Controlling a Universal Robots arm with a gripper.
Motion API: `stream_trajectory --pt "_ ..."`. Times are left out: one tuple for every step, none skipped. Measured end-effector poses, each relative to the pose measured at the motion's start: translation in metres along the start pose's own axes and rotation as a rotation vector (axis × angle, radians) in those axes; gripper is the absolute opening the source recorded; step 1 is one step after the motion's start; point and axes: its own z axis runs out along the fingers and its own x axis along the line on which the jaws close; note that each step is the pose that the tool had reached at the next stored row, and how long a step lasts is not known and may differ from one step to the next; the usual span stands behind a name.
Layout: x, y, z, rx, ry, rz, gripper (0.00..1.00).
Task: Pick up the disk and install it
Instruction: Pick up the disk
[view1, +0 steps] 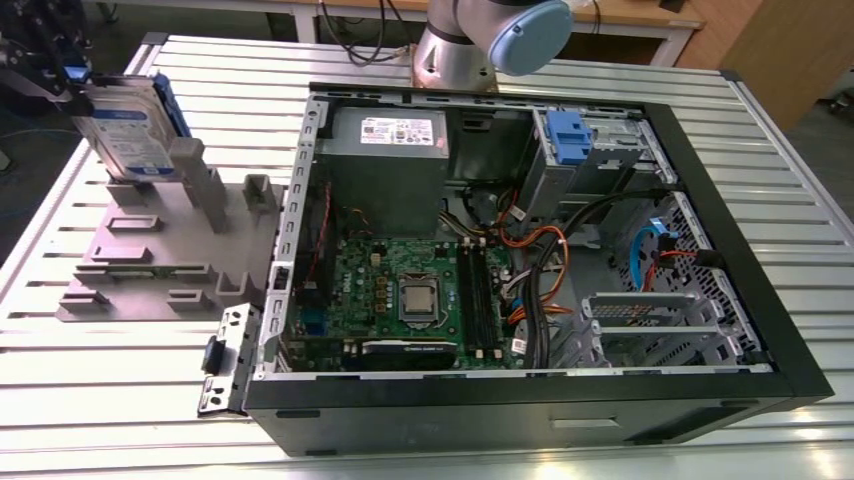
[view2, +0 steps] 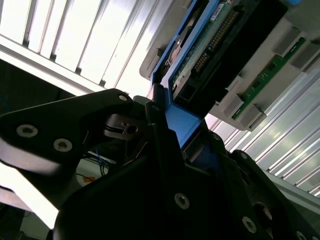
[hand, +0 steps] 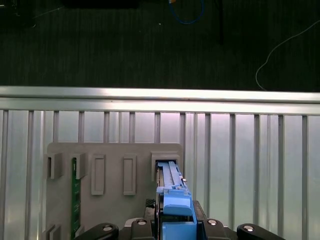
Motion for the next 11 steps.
stream_trajectory --pt "0.0000 0.0000 -0.0004 -0.0001 0.0001 0.000 0.36" --pt "0.0000 0.0000 -0.0007 -0.0002 0.0001 0.000 0.36" --pt "0.0000 0.0000 -0.0010 -0.0002 0.0001 0.000 0.36" --pt "0.0000 0.0000 -0.0014 -0.0002 0.0001 0.000 0.36" --pt "-0.0001 0.0000 -0.0017 -0.0001 0.0000 0.000 0.36" --pt "-0.0001 0.0000 -0.0019 0.0000 0.0000 0.000 0.36" --pt "-0.0001 0.0000 -0.0021 0.0000 0.0000 0.000 0.36" --pt "-0.0001 0.0000 -0.0024 -0.0002 0.0001 0.000 0.36" --pt "-0.0001 0.0000 -0.0026 -0.0002 0.0000 0.000 0.36" --pt "-0.0001 0.0000 -0.0027 -0.0001 0.0001 0.000 0.36" --pt "-0.0001 0.0000 -0.0029 -0.0001 0.0001 0.000 0.36"
